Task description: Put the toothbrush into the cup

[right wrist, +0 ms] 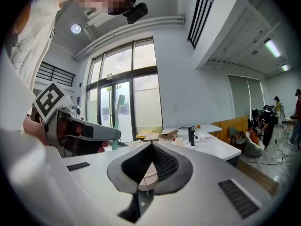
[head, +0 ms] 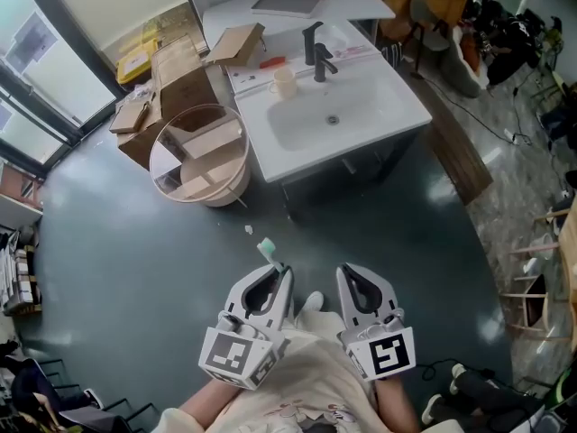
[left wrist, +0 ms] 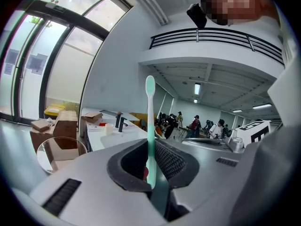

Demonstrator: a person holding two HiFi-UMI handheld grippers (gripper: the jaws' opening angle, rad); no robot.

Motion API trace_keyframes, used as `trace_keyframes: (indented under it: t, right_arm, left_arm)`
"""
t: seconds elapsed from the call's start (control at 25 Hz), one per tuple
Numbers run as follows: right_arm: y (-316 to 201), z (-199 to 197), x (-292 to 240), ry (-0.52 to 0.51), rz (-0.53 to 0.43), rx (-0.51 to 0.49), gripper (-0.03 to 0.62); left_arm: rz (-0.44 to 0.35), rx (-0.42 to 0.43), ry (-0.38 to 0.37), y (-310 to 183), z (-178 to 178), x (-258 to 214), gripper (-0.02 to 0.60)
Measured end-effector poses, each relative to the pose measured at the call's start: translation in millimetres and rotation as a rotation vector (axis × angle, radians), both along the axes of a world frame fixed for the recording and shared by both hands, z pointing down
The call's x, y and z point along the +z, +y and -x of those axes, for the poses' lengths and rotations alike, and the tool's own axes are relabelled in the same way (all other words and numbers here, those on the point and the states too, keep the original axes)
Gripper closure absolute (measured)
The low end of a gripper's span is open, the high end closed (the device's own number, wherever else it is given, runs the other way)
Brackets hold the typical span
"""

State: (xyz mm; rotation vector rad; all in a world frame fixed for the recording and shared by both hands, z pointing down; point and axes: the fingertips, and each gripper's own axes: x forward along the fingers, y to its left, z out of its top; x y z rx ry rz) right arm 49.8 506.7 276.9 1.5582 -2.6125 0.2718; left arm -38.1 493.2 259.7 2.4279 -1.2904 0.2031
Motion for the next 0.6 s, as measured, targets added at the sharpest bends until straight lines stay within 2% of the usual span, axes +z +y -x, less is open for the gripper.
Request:
trace_keyframes:
  t: [0.32, 0.6]
  right_arm:
    - [-41.4, -2.5, 14.9, -0.004, 0.042, -0.034, 0.579]
    - [-120.8, -0.6, 18.8, 0.009, 0.061, -0.009, 0.579]
  left_arm:
    - [-0.033, 0.027, 0.023, -39.4, -10.9, 9.9, 0.528]
    - [-0.017, 0.021, 0.037, -123.4, -6.9, 10.9, 0.528]
